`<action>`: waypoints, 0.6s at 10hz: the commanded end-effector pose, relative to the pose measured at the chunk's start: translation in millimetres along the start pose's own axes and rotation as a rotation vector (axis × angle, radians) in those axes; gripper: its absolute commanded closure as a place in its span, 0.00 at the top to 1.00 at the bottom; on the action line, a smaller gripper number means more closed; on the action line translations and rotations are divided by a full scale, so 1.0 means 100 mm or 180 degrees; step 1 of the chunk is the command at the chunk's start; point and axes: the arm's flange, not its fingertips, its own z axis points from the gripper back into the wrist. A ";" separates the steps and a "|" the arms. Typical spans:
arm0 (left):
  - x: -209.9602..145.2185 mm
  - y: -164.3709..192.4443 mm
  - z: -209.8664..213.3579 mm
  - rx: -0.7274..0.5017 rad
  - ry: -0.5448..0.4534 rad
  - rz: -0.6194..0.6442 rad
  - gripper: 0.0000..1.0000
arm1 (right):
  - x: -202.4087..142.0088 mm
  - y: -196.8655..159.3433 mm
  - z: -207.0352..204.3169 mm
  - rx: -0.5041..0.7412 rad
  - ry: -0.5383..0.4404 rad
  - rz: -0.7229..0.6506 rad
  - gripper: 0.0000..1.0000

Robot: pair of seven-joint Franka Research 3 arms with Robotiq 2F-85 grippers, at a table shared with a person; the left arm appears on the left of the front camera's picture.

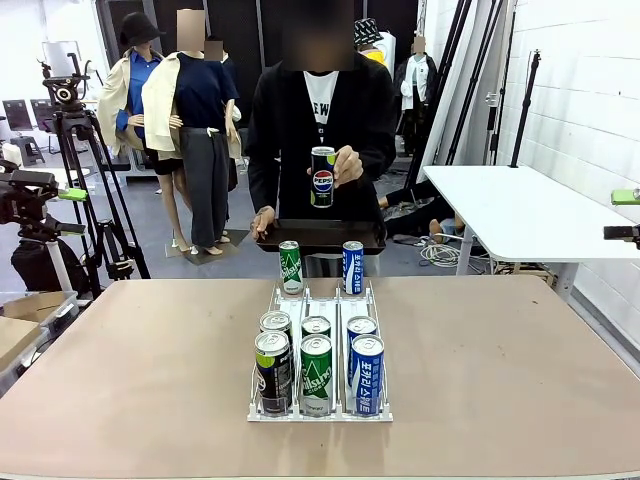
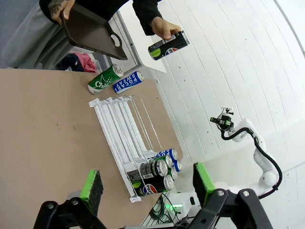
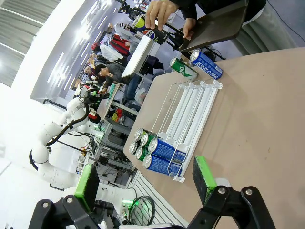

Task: Retrieve and hand over the desired beverage to the person.
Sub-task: Pick up a can of the same type that the person held from the Automatic Can Dispenser.

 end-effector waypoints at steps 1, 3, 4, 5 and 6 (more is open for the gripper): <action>0.01 -0.02 0.02 -0.0056 -0.0020 0.0038 1.00 | -0.01 0.02 0.00 0.0036 -0.0012 0.0025 1.00; 0.01 -0.02 0.02 -0.0056 -0.0020 0.0038 1.00 | -0.01 0.02 0.00 0.0036 -0.0012 0.0025 1.00; 0.01 -0.02 0.02 -0.0056 -0.0020 0.0038 1.00 | -0.01 0.02 0.00 0.0036 -0.0012 0.0025 1.00; 0.01 -0.02 0.02 -0.0056 -0.0020 0.0038 1.00 | -0.01 0.02 0.00 0.0036 -0.0012 0.0025 1.00; 0.01 -0.02 0.02 -0.0056 -0.0020 0.0038 1.00 | -0.01 0.02 0.00 0.0036 -0.0012 0.0025 1.00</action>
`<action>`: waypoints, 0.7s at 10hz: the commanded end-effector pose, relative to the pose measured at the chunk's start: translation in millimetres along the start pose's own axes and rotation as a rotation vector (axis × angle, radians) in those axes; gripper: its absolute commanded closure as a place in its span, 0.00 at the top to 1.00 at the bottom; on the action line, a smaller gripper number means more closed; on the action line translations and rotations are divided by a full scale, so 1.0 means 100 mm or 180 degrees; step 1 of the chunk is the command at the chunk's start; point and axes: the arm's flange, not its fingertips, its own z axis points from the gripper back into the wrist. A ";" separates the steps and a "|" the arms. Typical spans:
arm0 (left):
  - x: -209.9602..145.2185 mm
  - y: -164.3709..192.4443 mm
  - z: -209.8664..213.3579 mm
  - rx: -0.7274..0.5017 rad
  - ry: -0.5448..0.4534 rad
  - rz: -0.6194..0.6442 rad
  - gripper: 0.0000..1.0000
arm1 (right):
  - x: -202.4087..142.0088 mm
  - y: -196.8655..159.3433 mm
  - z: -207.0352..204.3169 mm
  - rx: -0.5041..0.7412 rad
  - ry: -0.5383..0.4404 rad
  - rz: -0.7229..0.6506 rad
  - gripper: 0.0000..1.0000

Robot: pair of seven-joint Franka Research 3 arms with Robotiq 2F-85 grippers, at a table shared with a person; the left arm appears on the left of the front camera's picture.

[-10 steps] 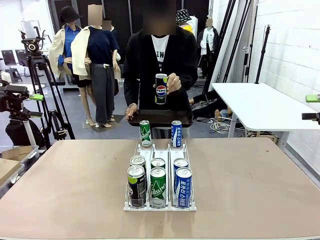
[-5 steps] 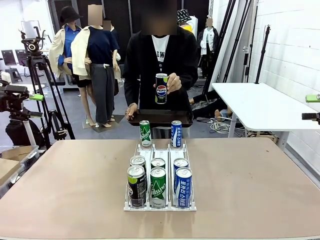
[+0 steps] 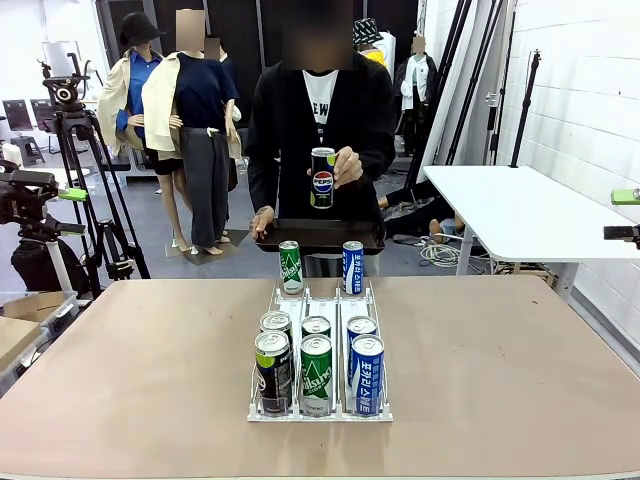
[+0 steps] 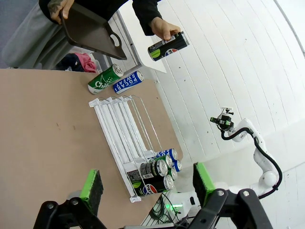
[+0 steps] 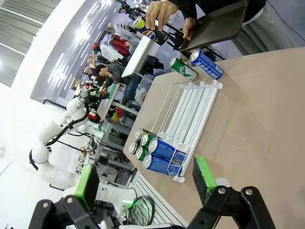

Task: Retrieve and hand over the desired beverage to the person.
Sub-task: Pick up a can of the same type that the person held from the Automatic Can Dispenser.

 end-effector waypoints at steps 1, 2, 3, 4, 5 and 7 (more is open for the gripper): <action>0.01 -0.02 0.02 -0.0056 -0.0020 0.0039 1.00 | -0.01 0.02 0.00 0.0036 -0.0012 0.0025 1.00; 0.01 -0.02 0.02 -0.0056 -0.0020 0.0039 1.00 | -0.01 0.02 0.00 0.0036 -0.0012 0.0025 1.00; 0.01 -0.02 0.02 -0.0056 -0.0020 0.0039 1.00 | -0.01 0.02 0.00 0.0036 -0.0012 0.0025 1.00; 0.01 -0.02 0.02 -0.0056 -0.0020 0.0039 1.00 | -0.01 0.02 0.00 0.0036 -0.0012 0.0025 1.00; 0.01 -0.02 0.02 -0.0056 -0.0020 0.0039 1.00 | -0.01 0.02 0.00 0.0036 -0.0012 0.0025 1.00; 0.01 -0.02 0.02 -0.0056 -0.0020 0.0039 1.00 | -0.01 0.02 0.00 0.0036 -0.0012 0.0025 1.00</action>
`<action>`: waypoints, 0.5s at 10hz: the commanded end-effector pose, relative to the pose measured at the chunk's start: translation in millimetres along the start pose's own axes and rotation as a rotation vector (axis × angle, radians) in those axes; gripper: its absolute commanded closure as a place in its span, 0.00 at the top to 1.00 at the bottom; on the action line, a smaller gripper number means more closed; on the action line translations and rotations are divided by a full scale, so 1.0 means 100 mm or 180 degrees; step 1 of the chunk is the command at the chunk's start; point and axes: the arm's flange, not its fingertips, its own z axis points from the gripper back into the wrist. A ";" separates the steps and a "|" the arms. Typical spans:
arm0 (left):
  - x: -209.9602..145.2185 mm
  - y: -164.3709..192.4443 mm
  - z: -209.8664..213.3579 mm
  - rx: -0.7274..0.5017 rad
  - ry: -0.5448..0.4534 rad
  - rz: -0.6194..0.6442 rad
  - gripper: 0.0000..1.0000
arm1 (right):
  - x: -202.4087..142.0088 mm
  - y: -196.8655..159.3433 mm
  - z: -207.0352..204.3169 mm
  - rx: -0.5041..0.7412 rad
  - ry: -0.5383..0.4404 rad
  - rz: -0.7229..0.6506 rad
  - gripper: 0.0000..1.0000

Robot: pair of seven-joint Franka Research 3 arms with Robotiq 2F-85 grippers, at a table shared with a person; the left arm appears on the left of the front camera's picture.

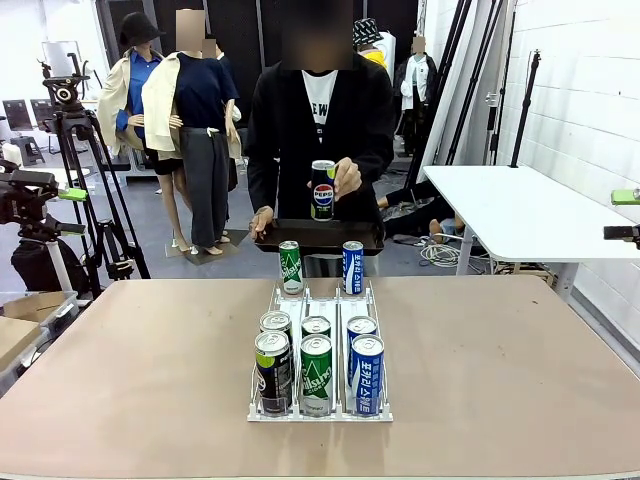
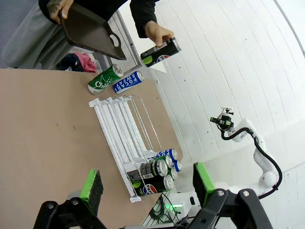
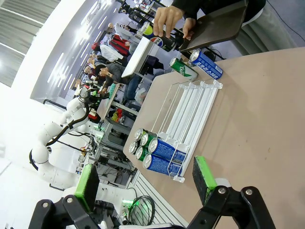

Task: Retrieve and hand over the desired beverage to the person.
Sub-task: Pick up a can of the same type that the person held from the Automatic Can Dispenser.

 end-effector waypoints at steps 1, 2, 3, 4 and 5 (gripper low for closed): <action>0.01 -0.02 0.02 -0.0056 -0.0020 0.0038 1.00 | -0.01 0.02 0.00 0.0036 -0.0012 0.0025 1.00; 0.01 -0.02 0.02 -0.0056 -0.0020 0.0038 1.00 | -0.01 0.02 0.00 0.0036 -0.0012 0.0025 1.00; 0.01 -0.02 0.02 -0.0056 -0.0020 0.0038 1.00 | -0.01 0.02 0.00 0.0036 -0.0012 0.0025 1.00; 0.01 -0.02 0.02 -0.0056 -0.0020 0.0038 1.00 | -0.01 0.02 0.00 0.0036 -0.0012 0.0025 1.00; 0.01 -0.02 0.02 -0.0056 -0.0020 0.0038 1.00 | -0.01 0.02 0.00 0.0036 -0.0012 0.0025 1.00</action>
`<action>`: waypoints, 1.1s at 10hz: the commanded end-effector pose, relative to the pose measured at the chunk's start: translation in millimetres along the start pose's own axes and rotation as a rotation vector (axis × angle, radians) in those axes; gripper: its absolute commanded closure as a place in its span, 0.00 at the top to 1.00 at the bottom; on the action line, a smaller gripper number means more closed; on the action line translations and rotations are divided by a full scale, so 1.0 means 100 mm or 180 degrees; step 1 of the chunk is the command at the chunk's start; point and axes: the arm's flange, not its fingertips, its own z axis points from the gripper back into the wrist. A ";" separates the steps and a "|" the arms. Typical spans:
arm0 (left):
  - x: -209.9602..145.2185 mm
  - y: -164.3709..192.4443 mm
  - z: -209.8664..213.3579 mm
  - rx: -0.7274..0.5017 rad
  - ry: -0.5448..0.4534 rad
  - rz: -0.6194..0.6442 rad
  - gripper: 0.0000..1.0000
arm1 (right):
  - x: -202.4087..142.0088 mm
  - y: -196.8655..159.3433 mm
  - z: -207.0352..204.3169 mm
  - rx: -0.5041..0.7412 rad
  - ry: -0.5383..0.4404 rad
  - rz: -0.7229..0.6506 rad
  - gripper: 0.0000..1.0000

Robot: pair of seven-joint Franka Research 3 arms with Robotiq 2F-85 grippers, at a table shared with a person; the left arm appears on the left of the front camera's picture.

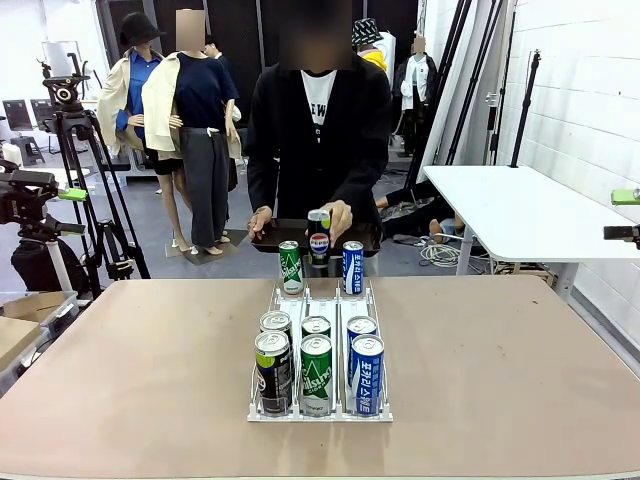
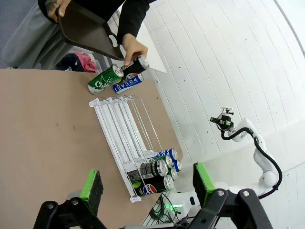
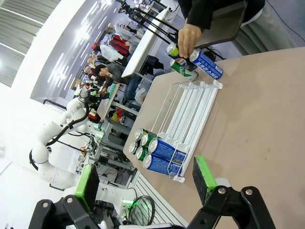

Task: Retrieve and hand over the desired beverage to the person.
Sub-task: Pick up a can of the same type that the person held from the Automatic Can Dispenser.

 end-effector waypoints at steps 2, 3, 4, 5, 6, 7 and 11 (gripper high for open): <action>0.01 -0.02 0.02 -0.0056 -0.0020 0.0038 1.00 | -0.01 0.02 0.00 0.0036 -0.0012 0.0025 1.00; 0.01 -0.02 0.02 -0.0056 -0.0020 0.0038 1.00 | -0.01 0.02 0.00 0.0036 -0.0012 0.0025 1.00; 0.01 -0.02 0.02 -0.0056 -0.0020 0.0038 1.00 | -0.01 0.02 0.00 0.0036 -0.0012 0.0025 1.00; 0.01 -0.02 0.02 -0.0056 -0.0020 0.0038 1.00 | -0.01 0.02 0.00 0.0036 -0.0012 0.0025 1.00; 0.01 -0.02 0.02 -0.0056 -0.0020 0.0038 1.00 | -0.01 0.02 0.00 0.0036 -0.0012 0.0025 1.00; 0.01 -0.02 0.02 -0.0056 -0.0020 0.0038 1.00 | -0.01 0.02 0.00 0.0036 -0.0012 0.0025 1.00; 0.01 -0.02 0.02 -0.0056 -0.0020 0.0038 1.00 | -0.01 0.02 0.00 0.0036 -0.0012 0.0025 1.00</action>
